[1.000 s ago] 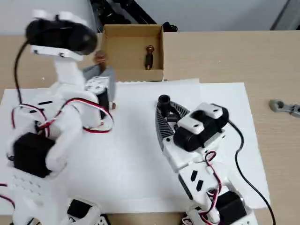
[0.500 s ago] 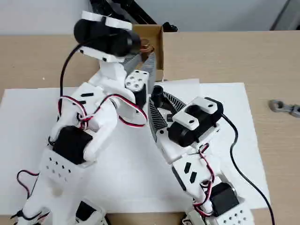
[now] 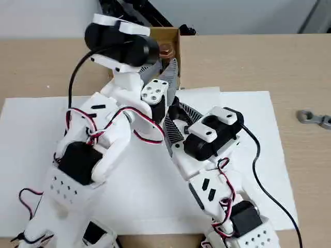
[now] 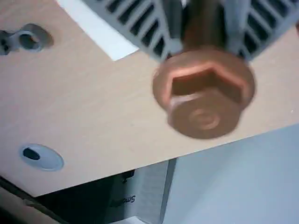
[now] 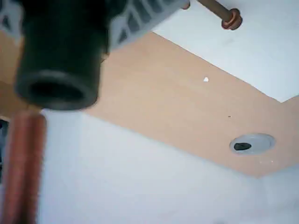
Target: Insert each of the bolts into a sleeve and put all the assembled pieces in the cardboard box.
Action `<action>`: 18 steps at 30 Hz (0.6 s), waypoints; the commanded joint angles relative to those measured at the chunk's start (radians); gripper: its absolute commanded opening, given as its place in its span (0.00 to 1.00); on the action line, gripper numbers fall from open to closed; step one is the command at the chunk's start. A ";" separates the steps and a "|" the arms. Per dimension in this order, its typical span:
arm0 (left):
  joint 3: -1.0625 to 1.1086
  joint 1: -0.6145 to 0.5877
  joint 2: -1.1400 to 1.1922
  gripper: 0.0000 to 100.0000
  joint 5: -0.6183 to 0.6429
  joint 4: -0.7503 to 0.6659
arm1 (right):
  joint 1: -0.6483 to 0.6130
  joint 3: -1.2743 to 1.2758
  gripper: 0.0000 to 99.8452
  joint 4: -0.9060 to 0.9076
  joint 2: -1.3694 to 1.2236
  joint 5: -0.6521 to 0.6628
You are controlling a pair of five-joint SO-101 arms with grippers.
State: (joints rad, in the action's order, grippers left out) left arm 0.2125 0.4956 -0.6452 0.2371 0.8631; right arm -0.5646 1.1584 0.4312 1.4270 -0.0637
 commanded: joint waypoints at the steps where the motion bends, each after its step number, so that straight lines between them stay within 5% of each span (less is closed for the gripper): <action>1: -0.008 0.021 -0.052 0.01 -0.003 0.018 | -0.004 -0.009 0.00 -0.028 -0.004 0.008; 18: -0.008 0.021 -0.098 0.01 0.014 0.060 | -0.002 -0.009 0.00 -0.028 -0.004 0.008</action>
State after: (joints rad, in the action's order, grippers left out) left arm 0.2125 0.5125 -0.7112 0.2371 0.9275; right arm -0.5631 1.1584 0.4312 1.4270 -0.0637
